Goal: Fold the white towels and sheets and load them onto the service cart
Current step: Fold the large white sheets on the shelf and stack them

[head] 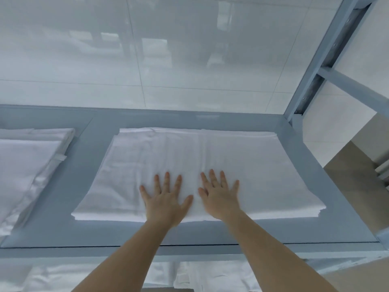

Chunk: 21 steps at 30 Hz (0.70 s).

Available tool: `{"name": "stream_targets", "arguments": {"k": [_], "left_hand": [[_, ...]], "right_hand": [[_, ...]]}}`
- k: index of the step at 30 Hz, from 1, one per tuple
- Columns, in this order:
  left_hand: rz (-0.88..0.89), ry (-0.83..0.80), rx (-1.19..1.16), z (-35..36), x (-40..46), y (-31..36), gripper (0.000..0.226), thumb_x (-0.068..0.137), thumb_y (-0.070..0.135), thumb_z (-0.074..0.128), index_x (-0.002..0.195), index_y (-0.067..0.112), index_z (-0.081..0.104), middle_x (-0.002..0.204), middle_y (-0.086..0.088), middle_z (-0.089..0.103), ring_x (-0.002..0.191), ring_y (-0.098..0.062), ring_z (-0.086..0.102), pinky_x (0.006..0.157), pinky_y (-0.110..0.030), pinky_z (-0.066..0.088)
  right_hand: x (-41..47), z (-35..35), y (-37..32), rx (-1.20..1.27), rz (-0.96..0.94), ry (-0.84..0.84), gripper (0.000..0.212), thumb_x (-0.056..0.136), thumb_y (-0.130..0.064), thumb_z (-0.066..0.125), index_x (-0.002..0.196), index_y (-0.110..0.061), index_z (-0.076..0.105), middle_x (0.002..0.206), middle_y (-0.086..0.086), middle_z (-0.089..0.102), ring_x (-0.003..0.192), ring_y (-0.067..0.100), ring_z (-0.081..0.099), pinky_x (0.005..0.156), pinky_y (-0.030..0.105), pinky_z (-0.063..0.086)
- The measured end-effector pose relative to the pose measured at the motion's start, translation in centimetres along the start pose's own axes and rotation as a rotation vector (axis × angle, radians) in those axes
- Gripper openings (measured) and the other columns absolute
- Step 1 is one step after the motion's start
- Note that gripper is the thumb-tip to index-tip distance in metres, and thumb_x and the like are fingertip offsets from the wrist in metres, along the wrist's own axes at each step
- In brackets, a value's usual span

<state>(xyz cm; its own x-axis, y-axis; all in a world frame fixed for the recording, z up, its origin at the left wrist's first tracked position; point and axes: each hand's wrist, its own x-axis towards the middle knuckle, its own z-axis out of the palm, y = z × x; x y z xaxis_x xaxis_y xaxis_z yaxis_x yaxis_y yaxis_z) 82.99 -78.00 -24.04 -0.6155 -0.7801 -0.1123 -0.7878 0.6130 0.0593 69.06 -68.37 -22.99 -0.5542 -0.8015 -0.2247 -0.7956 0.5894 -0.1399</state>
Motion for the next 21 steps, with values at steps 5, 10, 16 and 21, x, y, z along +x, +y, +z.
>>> {"name": "stream_targets", "arguments": {"k": [5,10,16,21], "left_hand": [[0.004,-0.006,0.011,0.1,-0.3,-1.3,0.075,0.074,0.071,-0.014,0.143,0.045,-0.023,0.159,0.006,-0.021,0.145,-0.026,-0.022,0.101,-0.068,-0.017],[-0.202,-0.006,-0.06,0.0,-1.4,-9.1,0.079,0.073,0.079,-0.008,0.144,0.048,-0.02,0.159,0.007,-0.019,0.146,-0.028,-0.019,0.103,-0.069,-0.01],[-0.334,-0.047,-0.079,-1.2,-1.7,-15.1,0.084,0.082,0.076,0.007,0.151,0.033,-0.011,0.161,-0.002,-0.015,0.147,-0.031,-0.014,0.109,-0.066,-0.007],[-0.125,0.084,-0.114,-1.8,2.6,-12.8,0.075,0.09,0.066,0.013,0.153,0.03,-0.004,0.161,-0.001,-0.015,0.146,-0.025,-0.02,0.113,-0.058,-0.015]], "right_hand": [[2.1,0.6,-4.0,-0.063,-0.094,0.106,0.051,0.1,-0.049,0.005,0.149,-0.046,-0.007,0.16,-0.013,-0.012,0.147,0.018,-0.016,0.114,0.058,-0.01],[2.1,0.8,-3.8,-0.037,-0.053,0.103,0.051,0.098,-0.052,0.003,0.147,-0.048,-0.009,0.16,-0.014,-0.012,0.147,0.016,-0.015,0.116,0.054,-0.009],[4.0,1.0,-6.4,-0.066,0.097,0.084,0.067,0.091,-0.065,0.002,0.15,-0.037,-0.014,0.16,-0.002,-0.017,0.146,0.025,-0.018,0.108,0.065,-0.013],[8.3,0.5,-10.1,-0.074,0.099,0.102,0.077,0.084,-0.077,0.006,0.15,-0.04,-0.006,0.161,0.005,-0.011,0.147,0.028,-0.012,0.107,0.065,-0.014]]}}
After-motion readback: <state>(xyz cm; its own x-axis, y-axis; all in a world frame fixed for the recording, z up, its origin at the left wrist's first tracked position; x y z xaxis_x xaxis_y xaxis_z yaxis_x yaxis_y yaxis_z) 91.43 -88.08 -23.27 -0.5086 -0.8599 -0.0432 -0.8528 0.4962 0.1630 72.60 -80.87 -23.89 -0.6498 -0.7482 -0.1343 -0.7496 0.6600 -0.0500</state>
